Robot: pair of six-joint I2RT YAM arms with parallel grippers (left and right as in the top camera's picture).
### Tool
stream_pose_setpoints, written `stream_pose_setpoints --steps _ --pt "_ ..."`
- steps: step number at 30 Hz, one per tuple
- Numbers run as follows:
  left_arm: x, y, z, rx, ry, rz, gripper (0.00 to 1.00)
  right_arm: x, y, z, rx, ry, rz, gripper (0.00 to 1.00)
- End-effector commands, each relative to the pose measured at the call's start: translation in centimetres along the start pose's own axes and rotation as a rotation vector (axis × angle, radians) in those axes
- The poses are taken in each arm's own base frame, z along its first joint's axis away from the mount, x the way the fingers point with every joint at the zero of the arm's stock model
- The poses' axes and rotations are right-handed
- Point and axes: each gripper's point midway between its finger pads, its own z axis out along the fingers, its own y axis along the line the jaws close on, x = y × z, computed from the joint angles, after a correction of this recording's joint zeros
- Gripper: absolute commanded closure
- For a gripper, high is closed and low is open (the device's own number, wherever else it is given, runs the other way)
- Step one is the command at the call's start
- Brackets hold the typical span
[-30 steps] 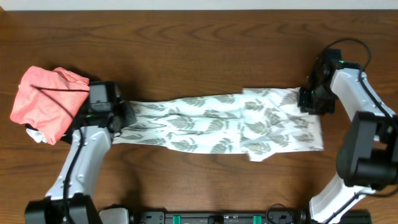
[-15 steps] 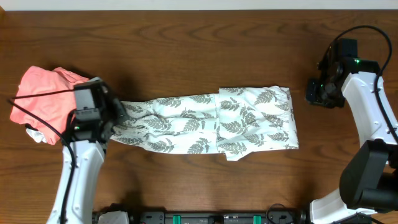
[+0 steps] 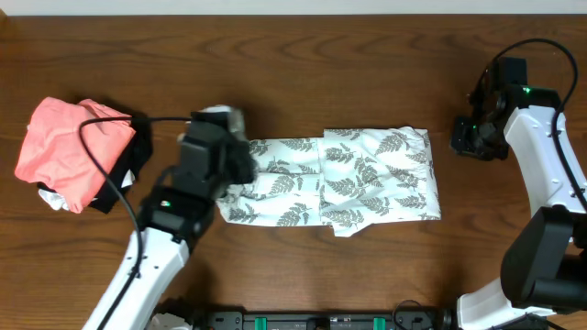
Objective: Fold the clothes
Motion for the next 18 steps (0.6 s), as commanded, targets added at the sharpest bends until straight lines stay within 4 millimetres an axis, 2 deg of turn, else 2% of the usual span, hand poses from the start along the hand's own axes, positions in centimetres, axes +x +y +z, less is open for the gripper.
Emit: stream_pose_setpoints --steps 1,9,18 --pt "-1.2 -2.9 -0.7 0.062 -0.049 -0.001 0.94 -0.2 -0.2 -0.4 -0.009 -0.006 -0.004 0.75" --pt "0.0 -7.0 0.8 0.151 -0.029 0.004 0.94 0.0 0.4 -0.5 -0.041 0.001 -0.004 0.75" --pt "3.6 -11.3 4.0 0.222 0.052 0.040 0.94 0.2 0.4 -0.5 -0.043 0.011 -0.005 0.75"
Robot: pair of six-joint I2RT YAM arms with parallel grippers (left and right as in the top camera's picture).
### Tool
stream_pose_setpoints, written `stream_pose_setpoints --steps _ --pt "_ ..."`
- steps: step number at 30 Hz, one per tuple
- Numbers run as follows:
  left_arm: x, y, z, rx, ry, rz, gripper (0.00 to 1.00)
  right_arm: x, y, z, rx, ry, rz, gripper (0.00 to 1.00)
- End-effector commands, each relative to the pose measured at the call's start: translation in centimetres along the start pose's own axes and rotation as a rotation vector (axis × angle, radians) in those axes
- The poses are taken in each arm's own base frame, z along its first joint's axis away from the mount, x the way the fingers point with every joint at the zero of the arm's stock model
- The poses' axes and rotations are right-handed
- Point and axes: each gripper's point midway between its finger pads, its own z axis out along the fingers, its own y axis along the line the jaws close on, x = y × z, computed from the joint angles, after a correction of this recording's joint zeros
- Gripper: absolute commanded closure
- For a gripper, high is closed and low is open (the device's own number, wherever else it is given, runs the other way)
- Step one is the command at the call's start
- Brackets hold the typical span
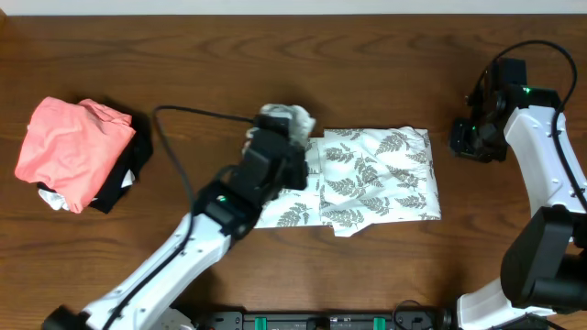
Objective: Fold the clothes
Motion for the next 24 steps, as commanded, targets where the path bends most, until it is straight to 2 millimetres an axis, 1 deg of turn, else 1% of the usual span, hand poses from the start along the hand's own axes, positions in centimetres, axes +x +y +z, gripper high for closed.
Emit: stream_pose_setpoints --steps 1,5,7,16,18,20,21,23,24 --pt "-0.2 -2.3 0.7 0.043 -0.009 0.003 0.94 -0.3 -0.2 -0.5 -0.009 -0.011 -0.005 0.75" --pt "0.1 -3.9 1.0 0.083 -0.016 0.025 0.94 -0.3 -0.2 -0.5 -0.009 -0.012 -0.005 0.75" --pt "0.4 -4.4 1.1 0.093 -0.014 0.032 0.94 -0.3 -0.1 -0.5 -0.012 -0.011 -0.005 0.76" --pt "1.0 -4.3 1.7 0.086 0.006 0.029 0.94 -0.3 -0.1 -0.5 -0.012 -0.011 -0.005 0.75" --pt "0.9 -4.3 1.7 0.088 0.004 0.029 0.88 -0.3 -0.1 -0.5 -0.012 -0.010 -0.005 0.75" --pt "0.8 -4.5 1.7 0.095 0.000 0.029 0.77 -0.3 0.0 -0.5 -0.015 -0.010 -0.005 0.75" --pt "0.7 -4.6 1.7 0.099 -0.004 0.029 0.74 -0.3 0.0 -0.5 -0.015 -0.010 -0.005 0.75" --pt "0.5 -4.8 1.6 0.106 -0.011 0.029 0.73 -0.3 0.0 -0.5 -0.015 -0.010 -0.005 0.75" --pt "0.5 -4.8 1.6 0.108 -0.015 0.028 0.75 -0.3 0.0 -0.5 -0.015 -0.010 -0.005 0.75"
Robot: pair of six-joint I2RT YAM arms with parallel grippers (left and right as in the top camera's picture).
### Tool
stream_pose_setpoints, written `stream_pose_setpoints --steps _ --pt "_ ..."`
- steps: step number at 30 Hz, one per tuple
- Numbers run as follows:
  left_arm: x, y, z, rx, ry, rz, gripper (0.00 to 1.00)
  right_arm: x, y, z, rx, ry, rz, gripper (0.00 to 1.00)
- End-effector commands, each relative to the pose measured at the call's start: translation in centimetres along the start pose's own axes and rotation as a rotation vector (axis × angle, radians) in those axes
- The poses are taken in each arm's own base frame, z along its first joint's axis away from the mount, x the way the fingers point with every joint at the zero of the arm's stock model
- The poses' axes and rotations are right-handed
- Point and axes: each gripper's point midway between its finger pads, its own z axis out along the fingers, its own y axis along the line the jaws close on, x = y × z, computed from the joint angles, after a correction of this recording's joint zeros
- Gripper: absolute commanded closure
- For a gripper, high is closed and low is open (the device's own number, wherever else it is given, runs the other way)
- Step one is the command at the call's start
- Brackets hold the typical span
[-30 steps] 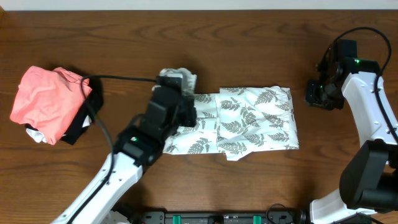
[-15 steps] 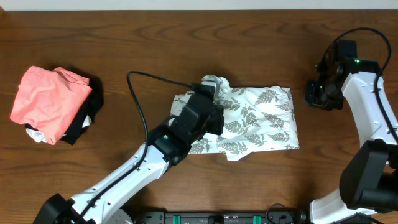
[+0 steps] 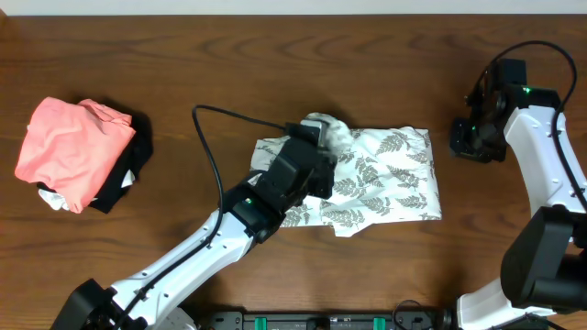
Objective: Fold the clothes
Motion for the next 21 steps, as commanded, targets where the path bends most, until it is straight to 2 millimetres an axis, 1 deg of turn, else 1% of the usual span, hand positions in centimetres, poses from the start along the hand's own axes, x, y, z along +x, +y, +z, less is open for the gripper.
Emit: stream_pose_setpoints --steps 1,11,16,18,21 --pt "-1.3 -0.9 -0.2 0.018 -0.032 0.002 0.77 -0.3 -0.2 -0.4 -0.008 -0.014 -0.005 0.75" --pt "-1.3 -0.9 -0.2 0.017 -0.033 0.002 0.77 -0.3 -0.2 -0.4 -0.008 -0.014 -0.005 0.74" --pt "-1.7 0.1 -0.1 -0.035 -0.058 0.023 0.77 -0.3 0.0 -0.4 -0.015 -0.013 -0.006 0.75" --pt "-1.6 0.6 0.2 -0.058 -0.055 0.036 0.77 -0.2 1.2 -0.5 -0.081 -0.006 -0.048 0.74" --pt "-0.4 1.7 1.1 -0.094 -0.010 0.039 0.77 0.3 4.4 -1.0 -0.253 -0.001 -0.182 0.74"
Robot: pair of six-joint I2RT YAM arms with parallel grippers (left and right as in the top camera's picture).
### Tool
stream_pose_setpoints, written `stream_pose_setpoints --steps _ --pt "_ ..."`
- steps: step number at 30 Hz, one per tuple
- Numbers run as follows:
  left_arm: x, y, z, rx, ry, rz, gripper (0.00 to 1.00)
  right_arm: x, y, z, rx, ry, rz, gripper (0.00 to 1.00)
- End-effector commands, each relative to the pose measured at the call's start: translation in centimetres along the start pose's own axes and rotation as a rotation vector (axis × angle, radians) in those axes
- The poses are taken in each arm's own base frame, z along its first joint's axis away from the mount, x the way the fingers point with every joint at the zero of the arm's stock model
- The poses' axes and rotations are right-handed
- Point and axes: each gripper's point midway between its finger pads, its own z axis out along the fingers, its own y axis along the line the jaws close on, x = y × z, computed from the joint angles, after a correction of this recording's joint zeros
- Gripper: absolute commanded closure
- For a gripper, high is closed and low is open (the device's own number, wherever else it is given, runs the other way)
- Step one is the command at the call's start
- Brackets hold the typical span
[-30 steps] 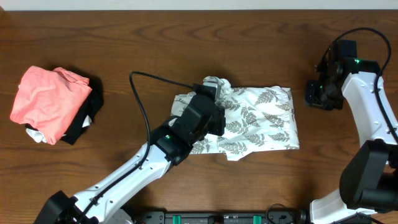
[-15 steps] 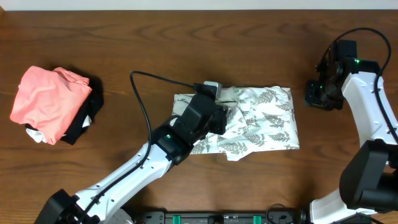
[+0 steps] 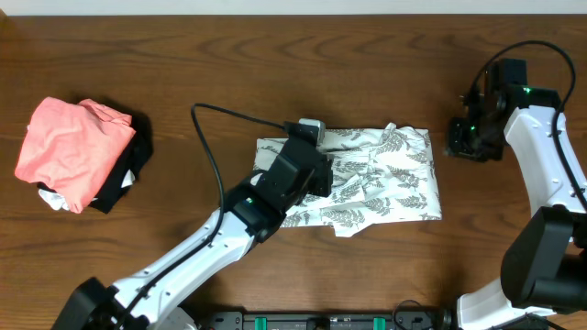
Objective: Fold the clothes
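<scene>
The white cloth with grey leaf print (image 3: 385, 179) lies across the middle of the table, its left part doubled over toward the centre. My left arm reaches in from the bottom left. Its gripper (image 3: 319, 154) is low on the cloth's upper middle, and the wrist hides its fingers. No bunch of cloth shows above it. My right gripper (image 3: 459, 139) hangs over bare wood just right of the cloth's upper right corner, apart from it, with its jaws too dark to read.
A pile of clothes (image 3: 73, 151), salmon pink on top of black and white pieces, sits at the far left. The left arm's black cable (image 3: 206, 147) loops over the table left of the cloth. The rest is brown wooden table (image 3: 275, 55).
The raised bunch of cloth at my left gripper no longer shows, and that part now lies flat on the cloth. The left arm has hardly shifted. The right arm stays where it was.
My left gripper first held a bunch of cloth at the garment's left end. It was then farther right with the bunch, then over the middle. Now the left part lies folded onto the middle and the cloth is shorter.
</scene>
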Motion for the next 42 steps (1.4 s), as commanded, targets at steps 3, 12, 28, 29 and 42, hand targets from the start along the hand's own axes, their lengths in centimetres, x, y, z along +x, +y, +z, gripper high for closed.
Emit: stream_pose_setpoints --steps 3,12,28,29,42 --pt "1.6 3.3 2.2 -0.119 0.079 0.001 0.76 0.3 3.5 -0.5 -0.162 -0.001 -0.153 0.73" --pt "2.1 11.4 1.6 -0.310 0.159 -0.119 0.66 0.3 2.6 -0.3 -0.100 0.001 -0.156 0.70" --pt "4.6 16.5 0.4 -0.355 0.276 -0.248 0.43 0.4 2.5 -0.2 -0.098 0.008 -0.154 0.69" --pt "4.7 16.5 0.4 -0.341 0.286 -0.249 0.42 0.4 2.5 -0.2 -0.098 0.008 -0.154 0.69" --pt "8.5 17.1 2.1 -0.316 0.428 -0.278 0.40 0.4 2.5 -0.2 -0.098 0.007 -0.154 0.69"
